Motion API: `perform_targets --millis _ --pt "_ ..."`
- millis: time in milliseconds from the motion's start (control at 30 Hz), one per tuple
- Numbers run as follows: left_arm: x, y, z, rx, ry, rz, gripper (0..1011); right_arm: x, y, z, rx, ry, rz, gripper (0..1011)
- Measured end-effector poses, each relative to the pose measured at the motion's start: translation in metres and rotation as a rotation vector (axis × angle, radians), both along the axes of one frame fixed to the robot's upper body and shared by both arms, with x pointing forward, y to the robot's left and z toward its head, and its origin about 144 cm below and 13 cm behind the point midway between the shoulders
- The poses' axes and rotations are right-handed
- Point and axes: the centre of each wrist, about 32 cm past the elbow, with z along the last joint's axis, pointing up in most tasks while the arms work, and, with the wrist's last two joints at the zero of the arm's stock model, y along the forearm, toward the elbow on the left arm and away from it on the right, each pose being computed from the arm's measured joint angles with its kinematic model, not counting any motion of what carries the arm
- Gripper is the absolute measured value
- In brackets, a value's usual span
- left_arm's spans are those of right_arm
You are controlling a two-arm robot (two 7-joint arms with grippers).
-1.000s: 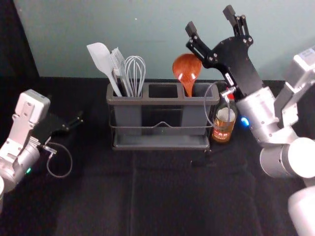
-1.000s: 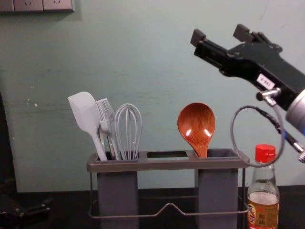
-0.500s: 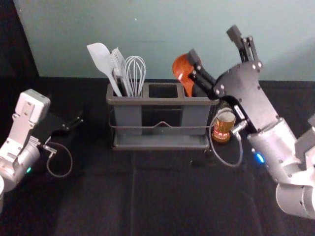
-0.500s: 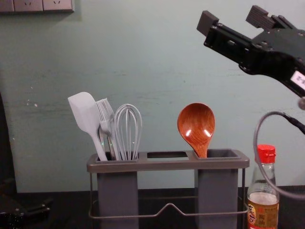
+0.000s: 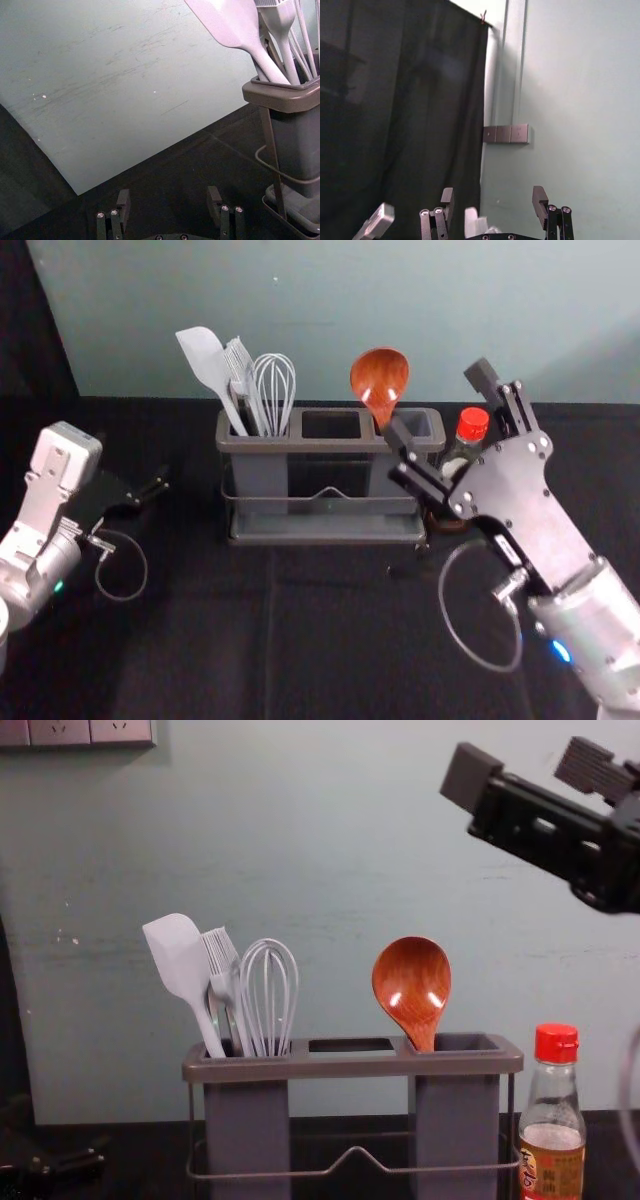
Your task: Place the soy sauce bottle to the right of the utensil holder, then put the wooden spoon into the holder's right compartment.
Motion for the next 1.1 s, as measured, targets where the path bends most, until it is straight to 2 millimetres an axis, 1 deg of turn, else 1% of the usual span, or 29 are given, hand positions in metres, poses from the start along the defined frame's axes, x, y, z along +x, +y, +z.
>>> perform_targets --millis 200,267,300,433,567,733,833,933,1100 --pt "0.000 0.000 0.000 0.000 0.000 0.000 1005 -0.022 -0.011 -0.002 -0.034 0.055 -0.014 1004" --pt "0.000 0.000 0.000 0.000 0.000 0.000 1005 -0.027 -0.014 -0.004 -0.038 0.066 -0.027 1004" --pt "0.000 0.000 0.000 0.000 0.000 0.000 1005 -0.032 -0.018 -0.006 -0.042 0.077 -0.046 1004" --pt "0.000 0.000 0.000 0.000 0.000 0.000 1005 -0.040 -0.029 -0.012 -0.040 0.085 -0.101 1004" --pt "0.000 0.000 0.000 0.000 0.000 0.000 1005 -0.046 -0.047 -0.023 -0.013 0.095 -0.207 1004" --pt "0.000 0.000 0.000 0.000 0.000 0.000 1005 -0.044 -0.066 -0.030 -0.005 0.108 -0.326 1004" --pt "0.000 0.000 0.000 0.000 0.000 0.000 1005 -0.040 -0.071 -0.033 -0.016 0.124 -0.370 1004" --pt "0.000 0.000 0.000 0.000 0.000 0.000 1005 -0.031 -0.079 -0.038 -0.039 0.166 -0.442 1004" --pt "0.000 0.000 0.000 0.000 0.000 0.000 1005 -0.017 -0.084 -0.043 -0.068 0.238 -0.503 1004"
